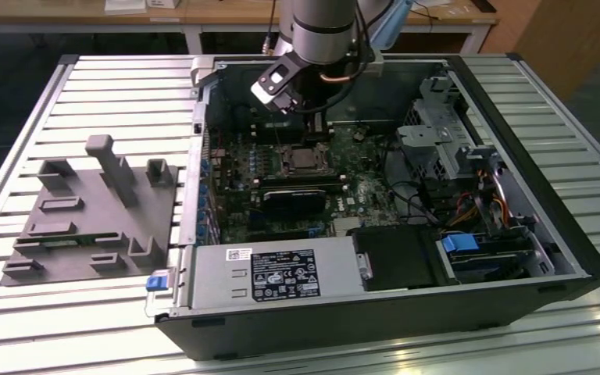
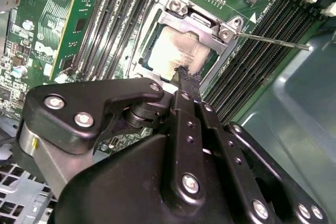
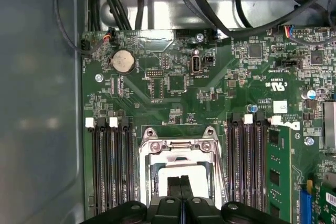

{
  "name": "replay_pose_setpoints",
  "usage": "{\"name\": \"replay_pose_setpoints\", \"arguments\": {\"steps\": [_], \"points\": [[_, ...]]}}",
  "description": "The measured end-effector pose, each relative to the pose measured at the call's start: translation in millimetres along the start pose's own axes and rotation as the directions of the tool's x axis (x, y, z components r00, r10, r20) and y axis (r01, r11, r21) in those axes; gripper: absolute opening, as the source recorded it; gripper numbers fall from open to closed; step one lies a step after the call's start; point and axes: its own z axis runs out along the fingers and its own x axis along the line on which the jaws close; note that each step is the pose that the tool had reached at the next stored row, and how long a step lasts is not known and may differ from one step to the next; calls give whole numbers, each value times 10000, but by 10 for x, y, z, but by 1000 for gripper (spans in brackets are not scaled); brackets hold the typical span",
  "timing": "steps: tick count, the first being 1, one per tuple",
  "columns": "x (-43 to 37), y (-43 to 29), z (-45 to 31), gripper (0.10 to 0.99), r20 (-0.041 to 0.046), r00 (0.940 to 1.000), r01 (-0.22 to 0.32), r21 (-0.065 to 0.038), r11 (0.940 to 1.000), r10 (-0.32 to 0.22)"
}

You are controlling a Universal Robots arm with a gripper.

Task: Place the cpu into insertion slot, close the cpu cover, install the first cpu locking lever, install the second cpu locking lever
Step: 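Close the cpu cover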

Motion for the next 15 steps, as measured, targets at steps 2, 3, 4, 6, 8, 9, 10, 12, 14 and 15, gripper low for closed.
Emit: {"name": "replay_pose_setpoints", "arguments": {"steps": [2, 3, 4, 6, 8, 9, 10, 12, 14, 15], "points": [[0, 0, 0, 102, 0, 9994, 358, 4, 9994, -358], [0, 0, 0, 102, 0, 9986, 537, 5, 9986, -537], [0, 0, 1, 102, 1, 9973, 729, 8, 9973, -729], [0, 0, 1, 102, 0, 9941, 1086, 12, 9941, -1086], [0, 0, 1, 102, 1, 9895, 1444, 15, 9895, -1444], [0, 0, 1, 102, 2, 9868, 1622, 18, 9868, -1622], [0, 0, 1, 102, 3, 9836, 1804, 20, 9836, -1804], [0, 0, 2, 102, 5, 9762, 2167, 24, 9762, -2167], [0, 0, 2, 102, 5, 9678, 2517, 28, 9678, -2517], [0, 0, 3, 102, 3, 9630, 2696, 29, 9630, -2696]]}}
